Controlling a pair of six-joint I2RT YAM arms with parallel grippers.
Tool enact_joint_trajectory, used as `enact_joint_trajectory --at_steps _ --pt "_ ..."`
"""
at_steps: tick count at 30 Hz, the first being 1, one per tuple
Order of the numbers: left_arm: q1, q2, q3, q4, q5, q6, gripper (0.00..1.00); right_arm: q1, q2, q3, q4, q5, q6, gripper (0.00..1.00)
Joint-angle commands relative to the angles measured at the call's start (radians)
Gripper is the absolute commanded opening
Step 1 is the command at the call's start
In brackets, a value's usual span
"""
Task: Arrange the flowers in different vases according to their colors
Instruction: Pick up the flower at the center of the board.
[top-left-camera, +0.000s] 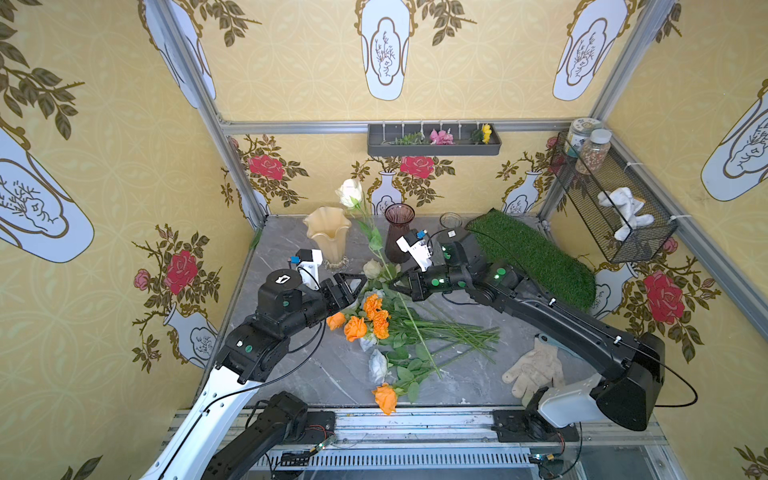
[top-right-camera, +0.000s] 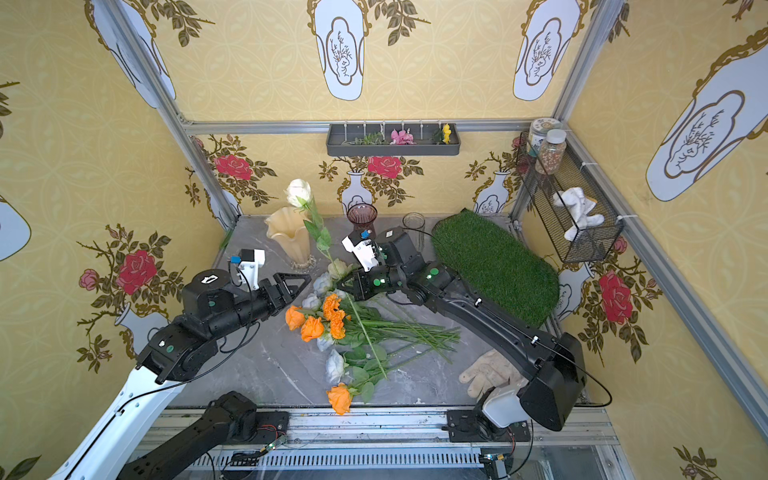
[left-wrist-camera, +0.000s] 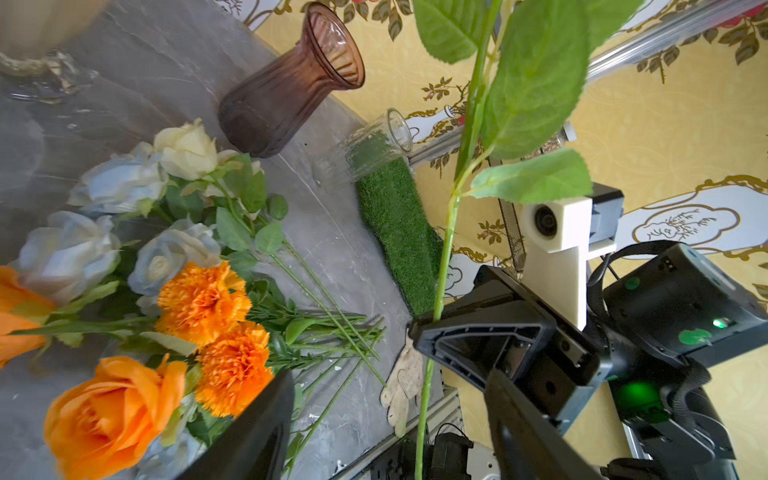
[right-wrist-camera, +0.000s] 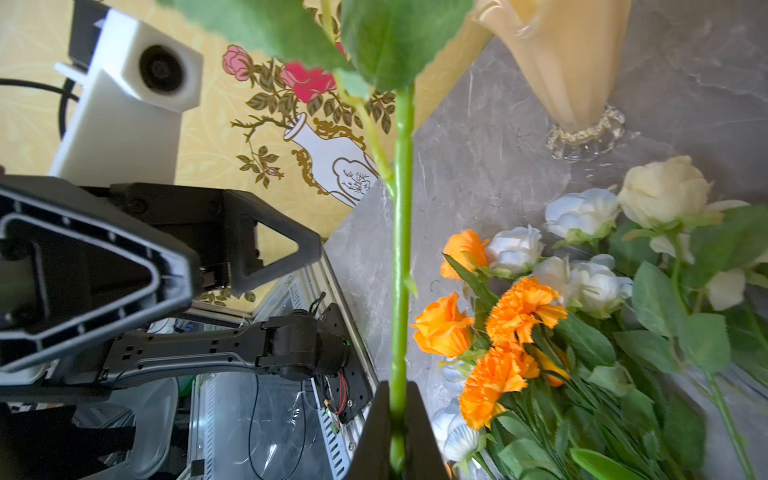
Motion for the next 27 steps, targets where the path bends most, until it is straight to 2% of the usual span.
enact_joint_trajectory --at_steps 1,8,12,18,23,27 --pt "-0.035 0.055 0.026 0.1 -0.018 -0.031 0.7 0.014 -0.007 -0.002 0.071 -0.02 0.02 0.0" --pt "-0.053 0.128 0.068 0.143 -0.04 -0.038 0.46 0.032 -0.046 -0.04 0.12 0.001 0.036 0.0" --pt "-0.058 0.167 0.08 0.173 -0.017 -0.057 0.41 0.032 -0.052 -0.046 0.127 0.003 0.032 0.0" --pt "-0.097 0.194 0.089 0.18 -0.035 -0.059 0.39 0.033 -0.051 -0.056 0.137 0.008 0.029 0.0" --pt "-0.117 0.203 0.078 0.185 -0.048 -0.065 0.29 0.033 -0.061 -0.078 0.15 0.015 0.03 0.0" --pt "-0.138 0.218 0.074 0.192 -0.048 -0.065 0.27 0.033 -0.067 -0.089 0.153 0.019 0.028 0.0"
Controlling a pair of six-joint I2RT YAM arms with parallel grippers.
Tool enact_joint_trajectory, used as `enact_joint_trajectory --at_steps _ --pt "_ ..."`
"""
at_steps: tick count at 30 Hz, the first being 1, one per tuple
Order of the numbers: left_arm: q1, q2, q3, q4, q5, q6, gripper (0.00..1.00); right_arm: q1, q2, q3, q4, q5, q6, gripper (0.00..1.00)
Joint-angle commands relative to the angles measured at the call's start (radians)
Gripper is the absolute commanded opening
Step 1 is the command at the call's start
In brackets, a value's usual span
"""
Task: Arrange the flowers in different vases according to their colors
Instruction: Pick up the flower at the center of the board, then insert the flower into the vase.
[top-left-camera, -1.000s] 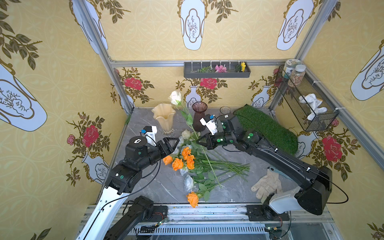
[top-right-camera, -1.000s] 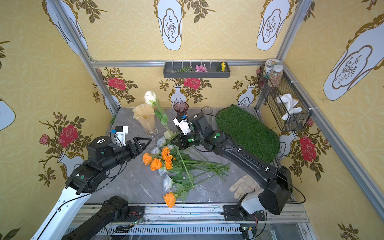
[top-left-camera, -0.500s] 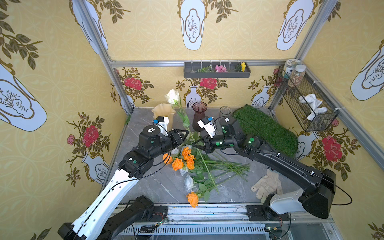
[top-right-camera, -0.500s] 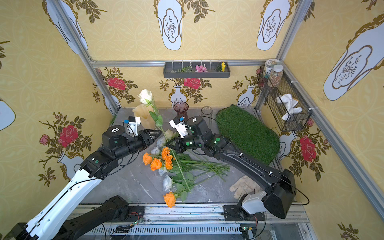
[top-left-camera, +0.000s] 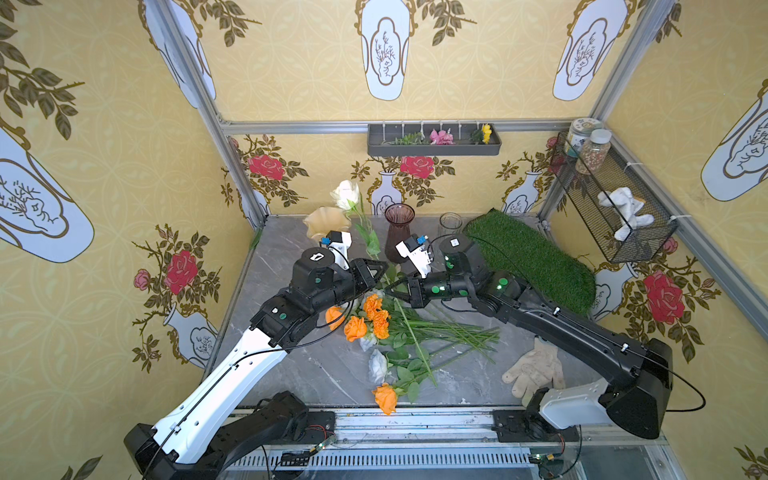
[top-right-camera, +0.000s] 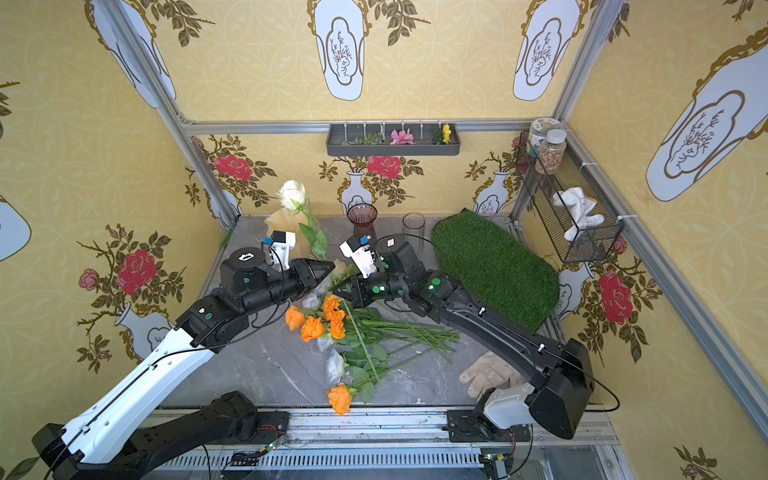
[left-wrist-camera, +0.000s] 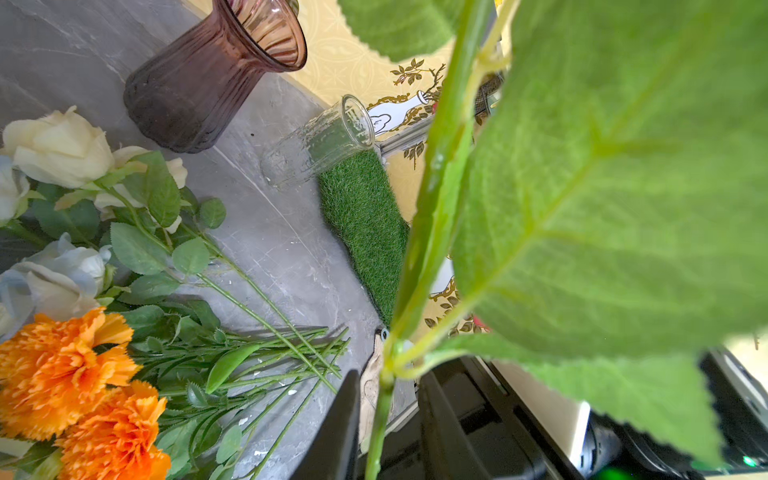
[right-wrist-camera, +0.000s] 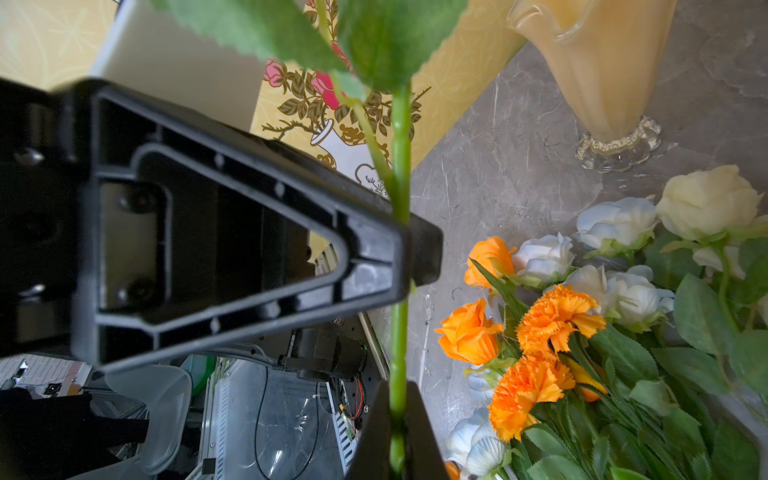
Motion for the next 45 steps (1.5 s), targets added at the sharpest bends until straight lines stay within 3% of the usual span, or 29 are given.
enact_joint_trajectory --at_steps 1,9,13,17,19,20,21,22,28,33,40,45 --pt "-0.014 0.013 -0.005 0.031 -0.003 0.002 0.26 0.001 -0.012 -0.008 0.058 0.013 0.001 0.0" --pt "-0.032 0.015 -0.023 0.029 -0.024 -0.001 0.15 -0.002 -0.022 -0.029 0.066 0.026 -0.002 0.0" --pt "-0.035 0.012 -0.027 0.027 -0.034 0.001 0.0 -0.005 -0.018 -0.039 0.074 0.028 -0.001 0.0" --pt "-0.036 0.009 -0.017 0.004 -0.054 0.012 0.0 -0.005 -0.013 -0.045 0.076 0.038 -0.002 0.04" --pt "-0.036 0.009 0.003 -0.031 -0.079 0.03 0.0 -0.004 -0.017 -0.048 0.065 0.083 -0.001 0.31" --pt "-0.036 0.01 0.022 -0.06 -0.101 0.047 0.0 -0.004 -0.024 -0.052 0.061 0.123 0.0 0.53" --pt "-0.036 0.014 0.049 -0.091 -0.127 0.068 0.0 -0.005 -0.033 -0.059 0.056 0.165 0.002 0.92" --pt "-0.036 0.022 0.087 -0.145 -0.164 0.103 0.0 -0.005 -0.044 -0.067 0.055 0.217 0.004 0.97" --pt "-0.017 0.098 0.332 -0.423 -0.459 0.309 0.0 -0.045 -0.148 -0.187 0.145 0.453 0.024 0.97" --pt "0.119 0.12 0.432 -0.434 -0.557 0.429 0.0 -0.151 -0.31 -0.462 0.51 0.552 0.131 0.97" --pt "0.184 0.178 0.543 -0.223 -0.814 0.6 0.0 -0.173 -0.35 -0.762 1.015 0.648 0.117 0.97" --pt "0.195 0.223 0.544 0.132 -0.963 0.787 0.0 -0.17 -0.272 -0.892 1.306 0.68 0.108 0.97"
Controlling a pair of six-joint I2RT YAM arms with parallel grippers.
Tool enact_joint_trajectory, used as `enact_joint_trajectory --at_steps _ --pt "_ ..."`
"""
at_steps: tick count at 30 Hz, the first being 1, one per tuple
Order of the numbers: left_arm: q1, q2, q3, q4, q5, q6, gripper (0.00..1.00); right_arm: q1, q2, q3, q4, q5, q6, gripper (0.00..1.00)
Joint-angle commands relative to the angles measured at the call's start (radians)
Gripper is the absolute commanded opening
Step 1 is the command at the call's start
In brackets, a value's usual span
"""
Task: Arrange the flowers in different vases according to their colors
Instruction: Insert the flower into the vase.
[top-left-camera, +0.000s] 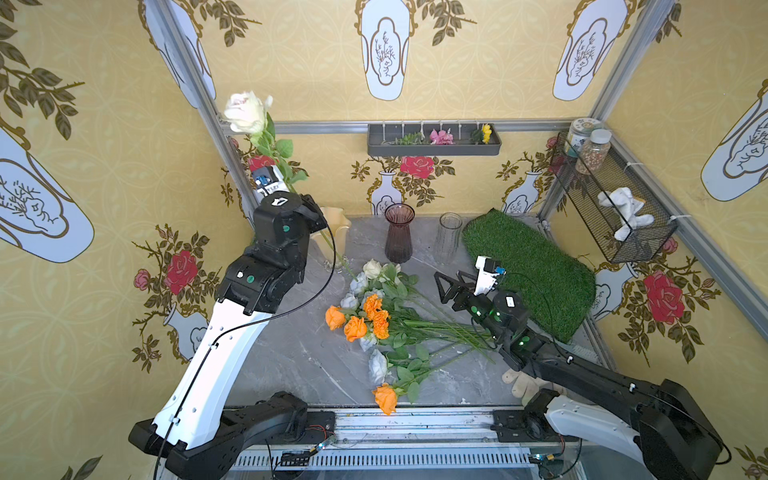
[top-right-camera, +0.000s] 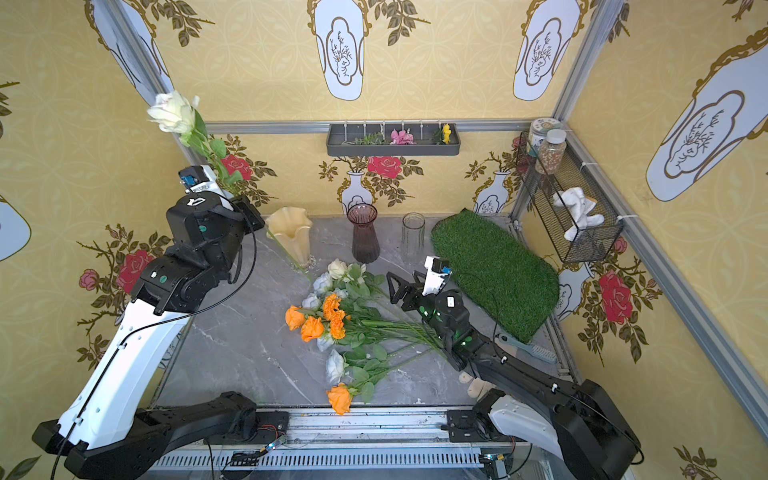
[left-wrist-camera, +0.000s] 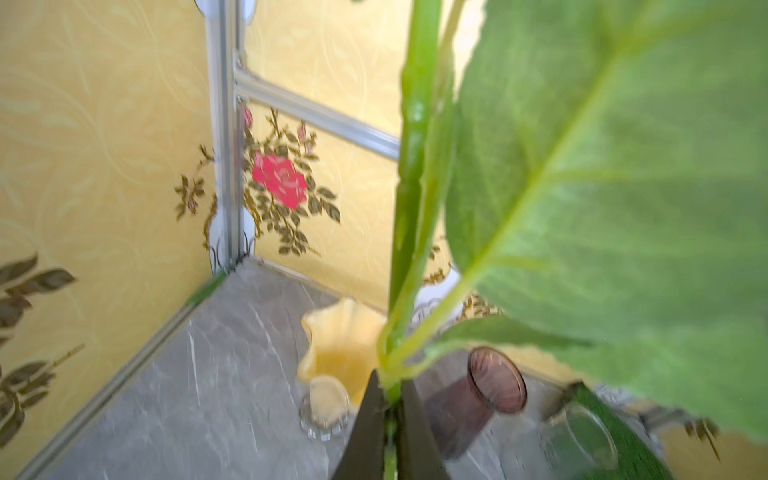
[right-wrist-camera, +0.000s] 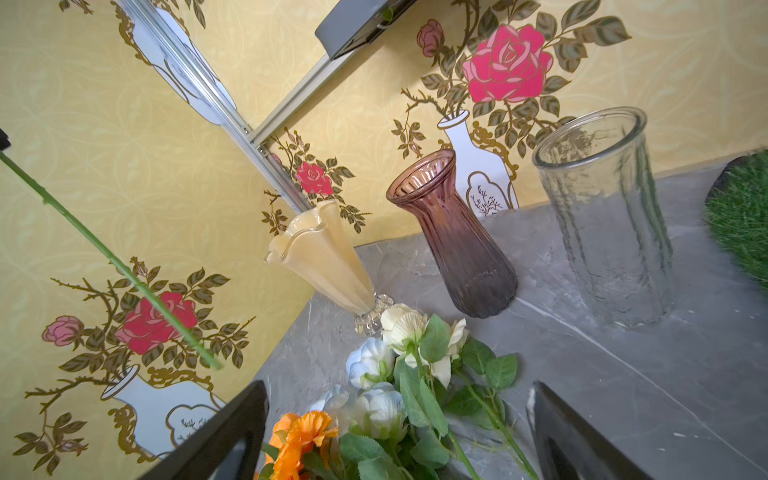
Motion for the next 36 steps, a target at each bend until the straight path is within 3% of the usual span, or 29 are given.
enact_joint_trajectory --at_steps 1,6,10,14,22,34,36 --pt "0.013 0.045 0.003 0.348 -0.165 0.199 0.0 0.001 0.04 -0.046 0.322 0.042 -0.009 0.97" --pt "0.048 0.184 0.007 0.727 -0.251 0.422 0.0 0.005 0.083 -0.072 0.344 0.029 -0.043 0.97" --pt "0.076 0.301 0.07 0.855 -0.267 0.532 0.0 0.002 0.096 -0.075 0.344 0.014 -0.06 0.97" --pt "0.135 0.34 0.077 0.801 -0.221 0.439 0.0 0.003 0.115 -0.069 0.352 -0.009 -0.062 0.97" --pt "0.215 0.359 0.047 0.526 -0.101 0.123 0.0 -0.007 0.128 -0.07 0.352 -0.002 -0.067 0.97" --pt "0.216 0.39 -0.056 0.337 0.006 -0.007 0.0 -0.023 0.142 -0.069 0.334 0.006 -0.055 0.97" --pt "0.215 0.408 -0.046 0.31 0.023 -0.013 0.06 -0.024 0.145 -0.068 0.332 0.004 -0.053 0.97"
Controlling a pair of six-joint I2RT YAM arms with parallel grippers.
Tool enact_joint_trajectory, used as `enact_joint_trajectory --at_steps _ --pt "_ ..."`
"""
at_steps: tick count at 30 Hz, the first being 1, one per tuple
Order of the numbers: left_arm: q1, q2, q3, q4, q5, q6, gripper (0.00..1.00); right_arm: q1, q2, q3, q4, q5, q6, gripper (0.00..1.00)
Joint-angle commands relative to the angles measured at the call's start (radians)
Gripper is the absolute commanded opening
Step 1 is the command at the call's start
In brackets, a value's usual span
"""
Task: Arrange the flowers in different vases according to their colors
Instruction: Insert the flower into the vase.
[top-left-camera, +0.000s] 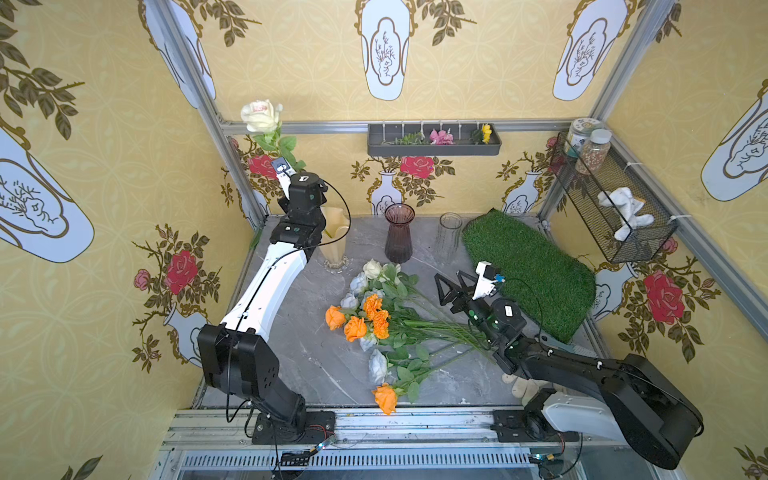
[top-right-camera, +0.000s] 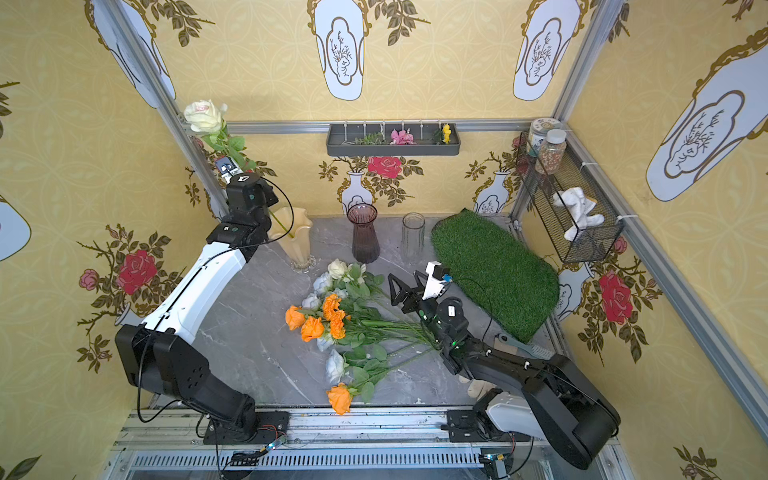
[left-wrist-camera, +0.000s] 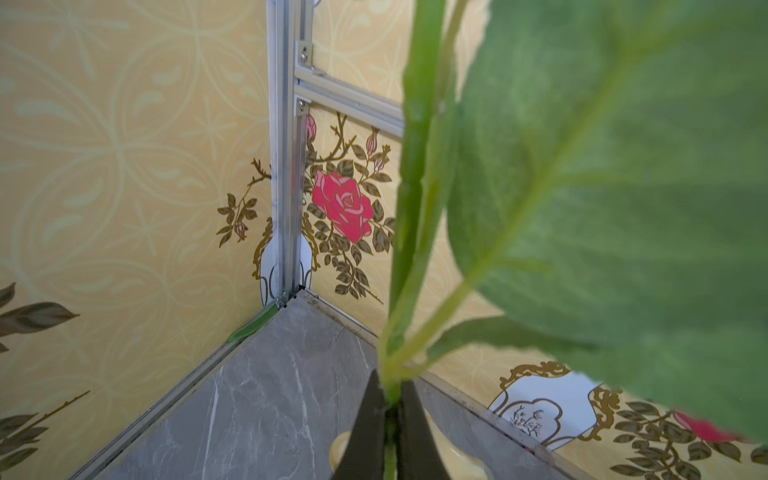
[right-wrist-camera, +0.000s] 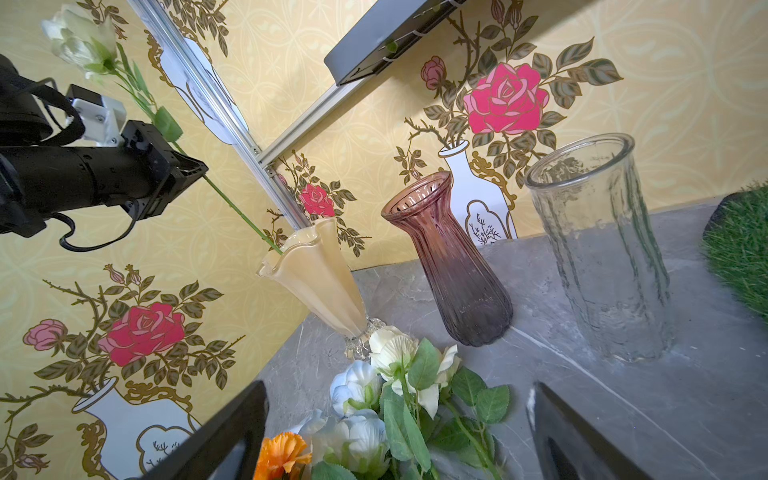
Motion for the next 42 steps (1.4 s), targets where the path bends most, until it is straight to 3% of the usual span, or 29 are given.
enact_joint_trajectory --at_steps 1,4,6,8,15,24,36,42 --pt "0.0 0.026 0.008 -0.051 0.041 -0.037 0.15 -0.002 0.004 0.005 0.039 0.006 0.002 0.97" --pt "0.0 0.033 0.012 -0.086 0.064 -0.039 0.44 -0.003 0.005 0.008 0.032 0.006 0.005 0.97" --pt "0.0 0.023 0.008 -0.106 0.091 -0.048 0.77 -0.006 0.005 0.009 0.027 0.009 0.006 0.97" --pt "0.0 0.006 0.005 -0.12 0.117 -0.064 0.99 -0.01 0.005 0.01 0.022 0.011 0.009 0.97" --pt "-0.003 -0.086 -0.01 -0.215 0.198 -0.18 1.0 -0.03 -0.002 0.031 -0.059 0.002 0.04 0.97" --pt "-0.031 -0.305 -0.185 -0.315 0.258 -0.303 1.0 -0.098 -0.006 0.057 -0.182 -0.053 0.143 0.97" --pt "-0.03 -0.475 -0.234 -0.451 0.359 -0.426 1.0 -0.131 -0.01 0.101 -0.331 -0.137 0.206 0.97" --pt "-0.031 -0.55 -0.287 -0.476 0.473 -0.488 1.0 -0.142 -0.012 0.134 -0.411 -0.19 0.217 0.97"
